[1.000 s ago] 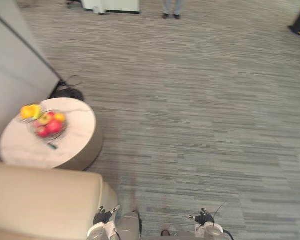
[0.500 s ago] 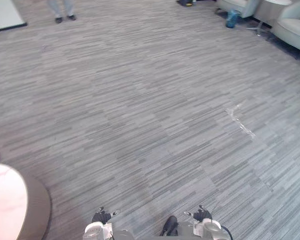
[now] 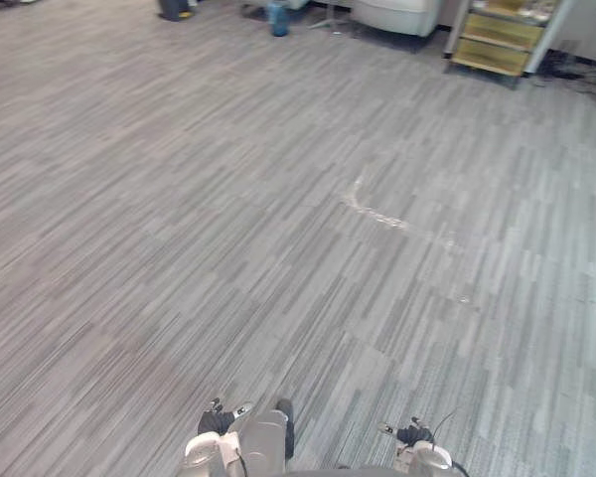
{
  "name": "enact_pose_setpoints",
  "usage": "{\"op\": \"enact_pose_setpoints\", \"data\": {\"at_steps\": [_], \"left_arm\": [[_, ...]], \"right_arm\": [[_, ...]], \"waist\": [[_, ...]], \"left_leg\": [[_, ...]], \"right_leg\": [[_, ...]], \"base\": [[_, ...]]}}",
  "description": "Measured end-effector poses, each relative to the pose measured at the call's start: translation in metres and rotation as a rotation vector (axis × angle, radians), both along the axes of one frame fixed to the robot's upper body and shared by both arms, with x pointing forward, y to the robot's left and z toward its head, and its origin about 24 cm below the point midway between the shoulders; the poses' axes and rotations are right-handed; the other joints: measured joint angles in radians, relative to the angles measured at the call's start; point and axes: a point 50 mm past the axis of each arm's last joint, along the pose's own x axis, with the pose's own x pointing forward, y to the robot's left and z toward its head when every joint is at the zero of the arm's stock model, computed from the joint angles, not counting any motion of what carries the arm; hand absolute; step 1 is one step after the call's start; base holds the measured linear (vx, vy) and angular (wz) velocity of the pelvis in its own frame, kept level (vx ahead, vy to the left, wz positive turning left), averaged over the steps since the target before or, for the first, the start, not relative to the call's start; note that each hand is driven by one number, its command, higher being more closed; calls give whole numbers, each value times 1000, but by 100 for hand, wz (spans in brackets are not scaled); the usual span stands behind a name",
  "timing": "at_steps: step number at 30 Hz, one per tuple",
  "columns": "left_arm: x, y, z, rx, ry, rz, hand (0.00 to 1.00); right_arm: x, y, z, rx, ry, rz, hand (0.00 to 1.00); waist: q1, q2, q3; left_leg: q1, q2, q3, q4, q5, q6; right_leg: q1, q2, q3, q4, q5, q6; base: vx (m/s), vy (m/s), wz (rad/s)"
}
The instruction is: Pick up cushions and gather them together orderly.
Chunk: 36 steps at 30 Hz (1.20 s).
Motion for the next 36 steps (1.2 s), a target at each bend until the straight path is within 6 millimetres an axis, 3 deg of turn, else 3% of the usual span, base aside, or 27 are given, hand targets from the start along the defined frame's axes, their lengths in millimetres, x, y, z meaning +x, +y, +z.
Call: {"op": "enact_pose_setpoints", "data": {"at_steps": [3, 4, 5, 6, 7, 10, 12, 13, 14, 15, 17, 18, 19, 20, 21, 23, 24, 25, 26, 27, 28, 29, 30, 32, 34, 35, 36], "left_arm": [[6, -6, 0, 3, 7, -63, 0], [7, -7, 0, 3, 8, -67, 0], [8, -10, 0, 2, 13, -93, 0], [14, -13, 2, -1, -2, -106, 0], [15, -13, 2, -2, -4, -106, 0], [12, -13, 0, 0, 11, -114, 0], [10, -10, -1, 19, 27, -153, 0], [9, -9, -1, 22, 35, -157, 0], [7, -8, -2, 27, 45, -163, 0], [4, -17, -5, 2, 57, -165, 0], [4, -19, -5, -4, 57, -164, 0], [5, -19, -5, -15, 53, -134, 0], [2, -21, -6, -29, 58, -107, 0], [1, -22, -6, -33, 58, -102, 0], [7, -16, -2, -15, 24, -99, 0], [9, -12, 0, 0, 8, -106, 0], [11, -13, 2, 3, -6, -112, 0], [12, -12, 2, 6, -14, -112, 0], [15, -14, 4, 5, -35, -119, 0], [16, -14, 5, 0, -47, -120, 0], [16, -14, 5, -2, -51, -115, 0], [15, -12, 6, -9, -55, -87, 0], [13, -7, 6, -3, -60, -69, 0], [15, -4, 8, 2, -77, -50, 0], [13, 2, 7, 15, -65, -52, 0], [12, 3, 6, 21, -54, -67, 0], [12, 2, 5, 21, -31, -91, 0]], "right_arm": [[7, -2, 4, -4, -37, 3, 0], [8, -3, 4, -5, -41, 4, 0], [11, -5, 6, -11, -61, 6, 0], [14, -5, 8, -14, -78, 7, 0], [15, -4, 8, -10, -80, 9, 0], [21, -6, 9, -13, -80, 12, 0], [26, -11, 9, -19, -72, 9, 0], [25, -12, 8, -21, -68, 8, 0], [25, -17, 9, -35, -67, 8, 0], [26, -32, 11, -66, -70, -10, 0], [23, -36, 10, -71, -56, -23, 0], [21, -38, 10, -72, -56, -38, 0], [20, -38, 10, -75, -52, -32, 0], [21, -38, 11, -77, -56, -31, 0], [23, -32, 11, -72, -60, -14, 0], [26, -30, 11, -68, -67, -12, 0], [31, -26, 12, -60, -78, -7, 0], [32, -27, 13, -63, -81, -7, 0], [36, -31, 14, -73, -82, -2, 0], [35, -30, 12, -71, -67, 11, 0], [33, -30, 12, -72, -63, 13, 0], [29, -28, 10, -72, -50, 24, 0], [28, -22, 9, -59, -46, 29, 0], [28, -18, 8, -46, -47, 27, 0], [21, -16, 5, -33, -30, 15, 0], [19, -16, 5, -30, -26, 6, 0], [16, -18, 4, -27, -23, -4, 0]], "waist": [[-5, 13, 26], [-6, 15, 28], [-22, 22, 32], [-29, 23, 33], [-28, 19, 36], [-37, 18, 36], [-71, 14, 39], [-78, 10, 41], [-86, 10, 48], [-84, 69, 54], [-85, 91, 51], [-87, 104, 58], [-83, 115, 69], [-78, 118, 73], [-66, 107, 90], [-58, 87, 99], [-38, 87, 100], [-31, 88, 99], [-15, 95, 99], [-2, 102, 103], [4, 102, 103], [23, 93, 98], [31, 70, 76], [31, 34, 69], [31, 14, 56], [26, 11, 56], [21, 9, 61]], "left_leg": [[160, 6, 37, -22, -74, 21], [173, 7, 38, -24, -80, 19], [238, 11, 46, -44, -102, 23], [302, 29, 65, -83, -129, 10], [326, 34, 75, -103, -130, 9], [433, 57, 132, -224, -123, -3], [482, 53, 119, -274, -117, -15], [494, 50, 103, -276, -118, -31], [513, 55, 68, -273, -128, -48], [526, 105, 18, -237, -123, -73], [495, 126, -15, -142, -104, -103], [403, 158, -41, 79, -49, -109], [310, 195, -59, 330, 70, -67], [280, 203, -63, 408, 51, -74], [176, 191, -57, 568, -56, -78], [85, 155, -22, 519, -109, -29], [10, 123, 15, 380, -123, -10], [-13, 109, 22, 325, -120, -11], [-57, 69, 25, 99, -73, -23], [-80, 43, 25, -108, 30, -36], [-85, 39, 27, -142, 65, -38], [-82, 34, 40, -197, 146, -46], [-84, 11, 59, -154, 221, -11], [-106, -5, 67, -55, 129, 51], [-74, -20, 71, 13, 49, 73], [-38, -27, 66, 20, 12, 75], [69, -48, 57, -2, -43, 76]], "right_leg": [[-157, -44, -71, 477, 58, 171], [-167, -49, -84, 508, 57, 169], [-229, -94, -173, 632, 57, 124], [-282, -127, -263, 636, 52, 82], [-299, -139, -295, 605, 46, 69], [-368, -149, -419, 286, 77, 49], [-391, -99, -372, -40, 254, 37], [-386, -90, -354, -83, 305, 17], [-376, -76, -322, -71, 405, -34], [-381, -45, -339, 15, 316, -47], [-374, -24, -350, 41, 267, -61], [-331, 6, -356, 33, 227, -70], [-254, 34, -343, -6, 207, -78], [-222, 44, -338, -20, 201, -86], [-107, 64, -303, -77, 176, -98], [-27, 66, -273, -141, 159, -109], [21, 64, -234, -187, 154, -105], [28, 63, -220, -197, 150, -100], [57, 56, -183, -224, 133, -76], [107, 48, -154, -250, 107, -61], [123, 44, -145, -257, 99, -55], [171, 29, -113, -276, 68, -38], [201, -3, -96, -282, 35, -28], [188, -33, -86, -207, 38, -17], [144, -50, -80, -7, 50, 35], [91, -57, -74, 153, 82, 96], [-34, -87, -81, 507, 144, 194]], "base": [[444, 131, -67], [372, 89, -33], [379, 43, -12], [372, 4, -18], [458, -14, -38], [422, -53, -46], [529, -157, -1], [449, -176, 16], [554, -235, 0], [650, -287, -5], [598, -271, -10], [560, -238, -16], [570, -204, -22], [651, -132, -48], [525, -78, -41], [438, -66, -50], [366, -20, -60], [446, 29, -88], [560, 129, -80], [472, 119, -78], [688, 209, -68], [697, 197, -59], [841, 220, -51], [725, 154, -18], [639, 150, 6], [657, 159, 12], [647, 151, 11]]}}
